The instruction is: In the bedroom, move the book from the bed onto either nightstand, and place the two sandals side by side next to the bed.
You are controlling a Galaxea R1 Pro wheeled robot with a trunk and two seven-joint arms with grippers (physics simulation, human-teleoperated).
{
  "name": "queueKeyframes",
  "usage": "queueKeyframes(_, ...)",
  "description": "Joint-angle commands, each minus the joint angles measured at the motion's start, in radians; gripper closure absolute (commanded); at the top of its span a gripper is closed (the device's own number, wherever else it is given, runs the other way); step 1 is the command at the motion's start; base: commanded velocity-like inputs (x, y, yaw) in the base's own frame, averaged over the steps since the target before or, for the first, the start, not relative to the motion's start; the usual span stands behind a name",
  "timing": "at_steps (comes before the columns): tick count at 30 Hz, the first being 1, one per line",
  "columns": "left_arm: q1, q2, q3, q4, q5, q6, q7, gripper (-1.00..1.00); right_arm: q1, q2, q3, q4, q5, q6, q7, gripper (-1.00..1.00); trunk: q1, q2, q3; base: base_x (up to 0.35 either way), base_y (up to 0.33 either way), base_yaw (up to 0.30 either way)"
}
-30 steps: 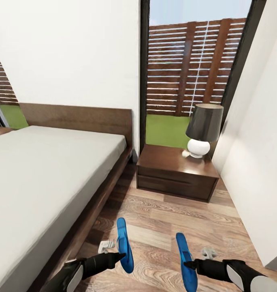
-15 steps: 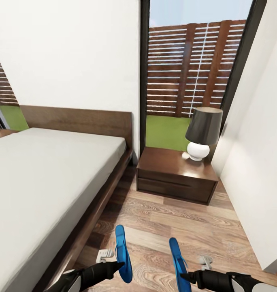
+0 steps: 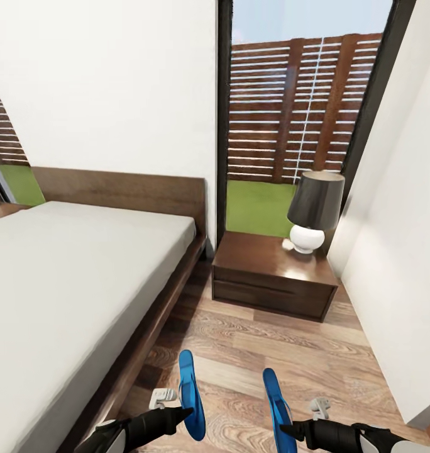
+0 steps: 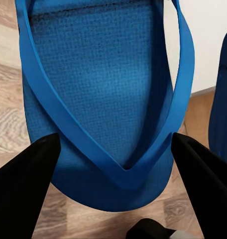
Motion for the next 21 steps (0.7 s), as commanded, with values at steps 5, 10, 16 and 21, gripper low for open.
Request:
queueKeyframes(5,0.000,0.001,0.004,0.000,0.003,0.010,-0.005,1.00,-0.001,0.001,0.009,0.003,-0.008,-0.003,0.005,1.00,-0.012,0.021,0.009,0.000,0.000,0.000)
queueKeyframes(10,0.000,0.007,0.004,0.000,0.003,0.010,-0.005,1.00,-0.001,0.002,0.009,0.003,-0.008,-0.003,0.005,1.00,-0.012,0.021,0.009,0.000,0.000,-0.001)
queueKeyframes(16,0.000,0.007,0.004,0.000,0.003,0.010,-0.005,1.00,-0.001,0.002,0.009,0.004,-0.008,-0.003,0.005,1.00,-0.012,0.021,0.009,0.000,0.000,-0.132)
queueKeyframes(21,0.000,0.006,0.004,0.000,0.003,0.010,-0.005,1.00,-0.001,0.002,0.009,0.003,-0.008,-0.003,0.005,1.00,-0.012,0.021,0.011,0.000,0.000,-0.224)
